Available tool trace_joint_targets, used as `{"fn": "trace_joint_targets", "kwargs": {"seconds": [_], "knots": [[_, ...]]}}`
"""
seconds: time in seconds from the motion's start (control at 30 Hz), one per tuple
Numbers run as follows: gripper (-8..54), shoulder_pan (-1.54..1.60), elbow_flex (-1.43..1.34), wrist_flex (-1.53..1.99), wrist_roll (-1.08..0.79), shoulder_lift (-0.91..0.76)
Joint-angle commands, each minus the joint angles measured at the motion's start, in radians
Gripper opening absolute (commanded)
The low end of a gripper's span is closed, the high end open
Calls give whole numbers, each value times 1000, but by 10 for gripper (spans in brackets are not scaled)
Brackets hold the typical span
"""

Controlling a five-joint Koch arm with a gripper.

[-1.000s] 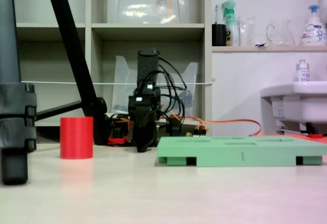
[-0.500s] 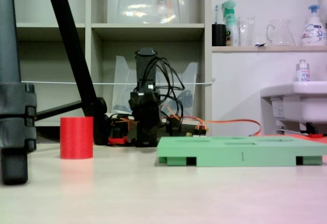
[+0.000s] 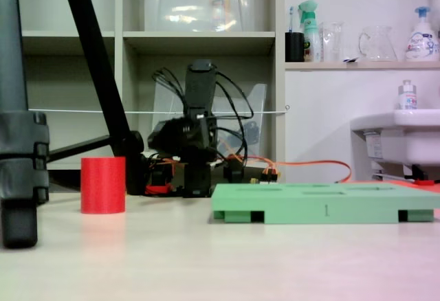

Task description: Put the cylinder block into the corresponding hole

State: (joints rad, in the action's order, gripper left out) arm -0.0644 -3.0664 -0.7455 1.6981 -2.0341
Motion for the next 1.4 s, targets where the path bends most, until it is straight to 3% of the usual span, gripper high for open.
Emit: {"fn": "trace_joint_targets", "kwargs": {"seconds": [0.0,0.07,0.17,0.2,0.6,0.87,1.17,1.23,1.37], "knots": [[359,-28,-51,-252,-2,169],[403,-48,-49,-508,-26,399],[490,-46,-9,-1065,-40,894],[518,-46,18,-1062,-52,943],[520,-249,229,-1052,-63,997],[512,-302,489,-764,-63,1000],[511,-311,592,-721,-63,1068],[478,-311,600,-721,-63,1075],[310,-307,566,-726,-63,1035]]}}
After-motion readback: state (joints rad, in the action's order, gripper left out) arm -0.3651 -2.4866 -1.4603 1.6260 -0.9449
